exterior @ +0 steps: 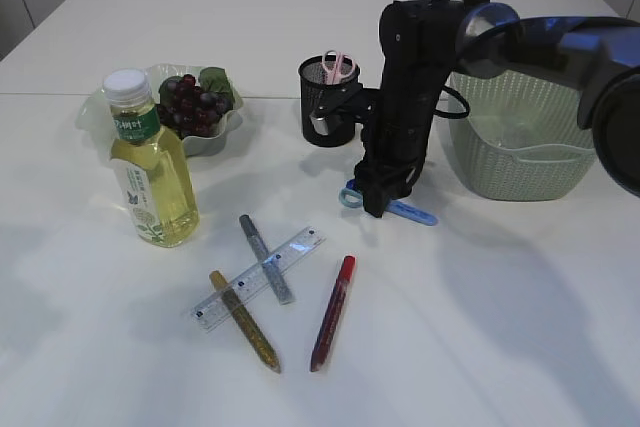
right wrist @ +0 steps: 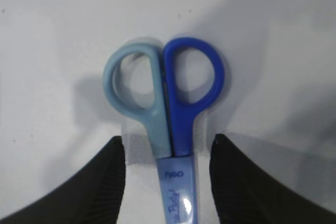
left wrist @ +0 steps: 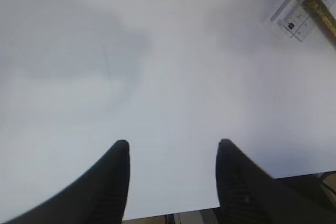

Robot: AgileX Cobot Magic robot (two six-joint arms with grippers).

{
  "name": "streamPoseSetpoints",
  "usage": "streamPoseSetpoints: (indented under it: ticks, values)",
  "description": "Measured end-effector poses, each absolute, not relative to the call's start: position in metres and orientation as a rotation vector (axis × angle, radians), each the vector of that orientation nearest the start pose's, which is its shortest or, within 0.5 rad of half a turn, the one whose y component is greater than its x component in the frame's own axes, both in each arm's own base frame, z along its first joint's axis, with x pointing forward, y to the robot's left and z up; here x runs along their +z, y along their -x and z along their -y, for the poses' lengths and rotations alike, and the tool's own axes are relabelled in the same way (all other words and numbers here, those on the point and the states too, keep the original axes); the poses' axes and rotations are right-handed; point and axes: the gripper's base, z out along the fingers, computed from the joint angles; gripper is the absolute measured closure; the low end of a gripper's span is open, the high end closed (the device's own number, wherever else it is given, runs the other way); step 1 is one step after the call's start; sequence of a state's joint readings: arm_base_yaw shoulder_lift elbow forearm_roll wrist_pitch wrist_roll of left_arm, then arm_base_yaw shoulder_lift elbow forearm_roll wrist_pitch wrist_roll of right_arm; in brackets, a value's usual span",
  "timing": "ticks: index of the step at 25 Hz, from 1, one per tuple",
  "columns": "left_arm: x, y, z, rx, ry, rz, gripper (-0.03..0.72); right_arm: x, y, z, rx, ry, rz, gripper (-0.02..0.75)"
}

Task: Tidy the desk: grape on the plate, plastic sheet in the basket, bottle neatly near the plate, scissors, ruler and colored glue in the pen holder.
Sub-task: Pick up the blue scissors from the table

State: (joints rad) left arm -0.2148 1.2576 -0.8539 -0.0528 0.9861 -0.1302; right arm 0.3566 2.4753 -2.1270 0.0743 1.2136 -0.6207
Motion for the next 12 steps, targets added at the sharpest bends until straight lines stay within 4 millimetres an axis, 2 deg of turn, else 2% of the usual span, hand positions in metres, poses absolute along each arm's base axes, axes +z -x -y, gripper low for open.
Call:
streamPoseSetpoints:
  ticks: [12]
  values:
    - [0.2587, -0.2130, 0.0506, -0.135, -0.088, -2.881, 0.311, 0.1278, -0.4663, -0.1806, 0.094, 1.398, -2.717, 0.322]
